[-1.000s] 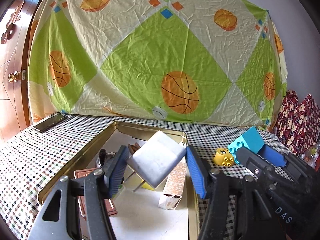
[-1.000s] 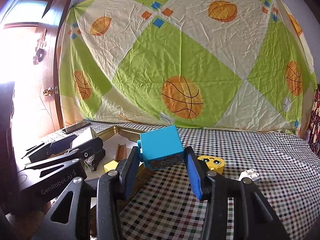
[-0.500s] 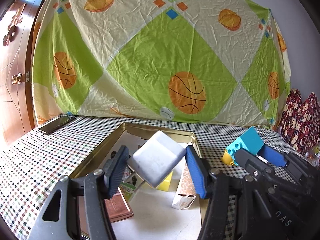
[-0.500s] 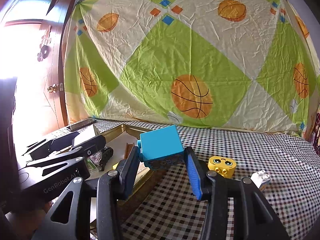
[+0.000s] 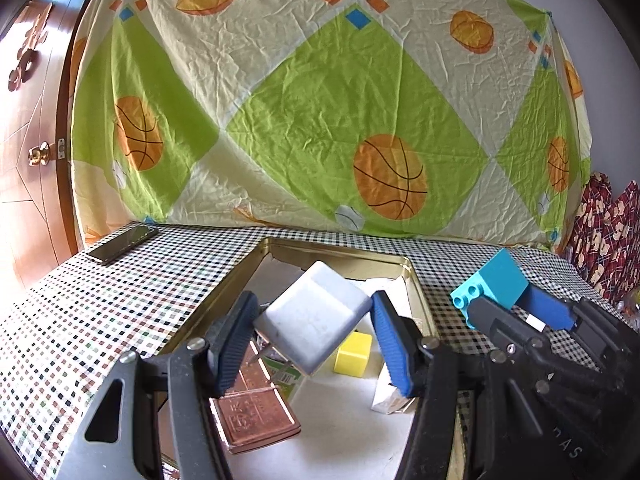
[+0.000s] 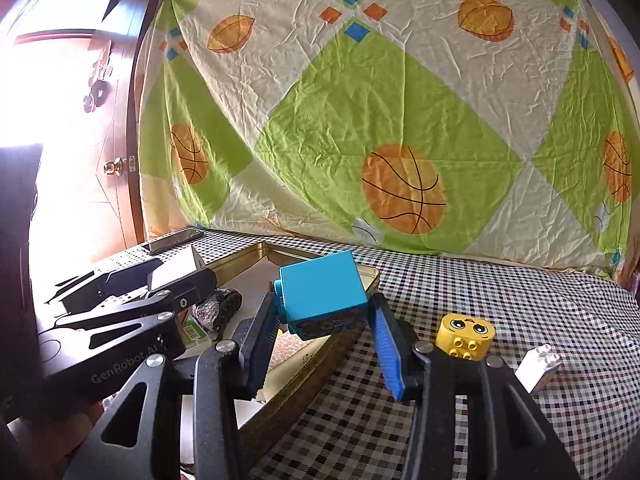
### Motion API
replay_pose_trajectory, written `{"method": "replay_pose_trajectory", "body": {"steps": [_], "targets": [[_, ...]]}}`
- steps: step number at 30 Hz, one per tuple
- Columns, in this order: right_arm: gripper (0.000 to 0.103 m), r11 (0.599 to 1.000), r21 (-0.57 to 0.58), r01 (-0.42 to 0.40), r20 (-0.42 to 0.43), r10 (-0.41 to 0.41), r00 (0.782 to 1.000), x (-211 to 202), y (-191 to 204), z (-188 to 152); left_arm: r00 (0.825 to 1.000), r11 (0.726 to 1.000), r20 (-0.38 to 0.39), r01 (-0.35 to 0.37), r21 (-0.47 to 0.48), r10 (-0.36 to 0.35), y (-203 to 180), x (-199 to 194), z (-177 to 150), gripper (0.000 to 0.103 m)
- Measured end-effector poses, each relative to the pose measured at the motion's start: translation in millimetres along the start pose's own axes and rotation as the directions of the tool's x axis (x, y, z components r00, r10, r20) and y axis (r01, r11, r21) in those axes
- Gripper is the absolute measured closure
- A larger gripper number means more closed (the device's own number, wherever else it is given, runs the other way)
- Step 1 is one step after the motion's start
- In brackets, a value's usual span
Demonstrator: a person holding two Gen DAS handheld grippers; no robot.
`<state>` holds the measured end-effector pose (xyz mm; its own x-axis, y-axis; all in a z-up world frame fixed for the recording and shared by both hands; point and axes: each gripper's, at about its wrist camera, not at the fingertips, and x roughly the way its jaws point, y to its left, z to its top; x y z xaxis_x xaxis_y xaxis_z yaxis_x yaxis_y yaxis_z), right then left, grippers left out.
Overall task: Organize rigid objects
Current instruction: 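Carry the charger and blue block over the gold tin with both grippers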
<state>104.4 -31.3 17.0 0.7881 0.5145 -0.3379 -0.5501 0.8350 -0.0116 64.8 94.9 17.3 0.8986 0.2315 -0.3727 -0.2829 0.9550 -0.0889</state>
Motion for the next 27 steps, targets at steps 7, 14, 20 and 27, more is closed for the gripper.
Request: {"method": "replay_pose_trajectory", "body": {"steps": [7, 14, 20, 27], "targets": [[0.055, 1.000, -0.017, -0.016, -0.019, 0.016, 1.000, 10, 8, 3, 0.999, 1.000, -0.027, -0.017, -0.005, 0.017, 8, 5, 0, 0.044], [0.055, 0.999, -0.014, -0.035, -0.063, 0.034, 0.997, 29, 12, 7, 0.998, 0.999, -0.045, -0.038, -0.021, 0.037, 21, 9, 2, 0.044], [0.055, 0.998, -0.015, -0.063, -0.111, 0.061, 0.992, 47, 17, 9, 0.995, 0.998, -0.086, -0.050, -0.028, 0.047, 32, 20, 3, 0.044], [0.054, 0.993, 0.006, -0.121, -0.172, 0.120, 0.978, 66, 20, 9, 0.992, 0.997, -0.116, -0.064, -0.045, 0.058, 39, 27, 2, 0.045]]}}
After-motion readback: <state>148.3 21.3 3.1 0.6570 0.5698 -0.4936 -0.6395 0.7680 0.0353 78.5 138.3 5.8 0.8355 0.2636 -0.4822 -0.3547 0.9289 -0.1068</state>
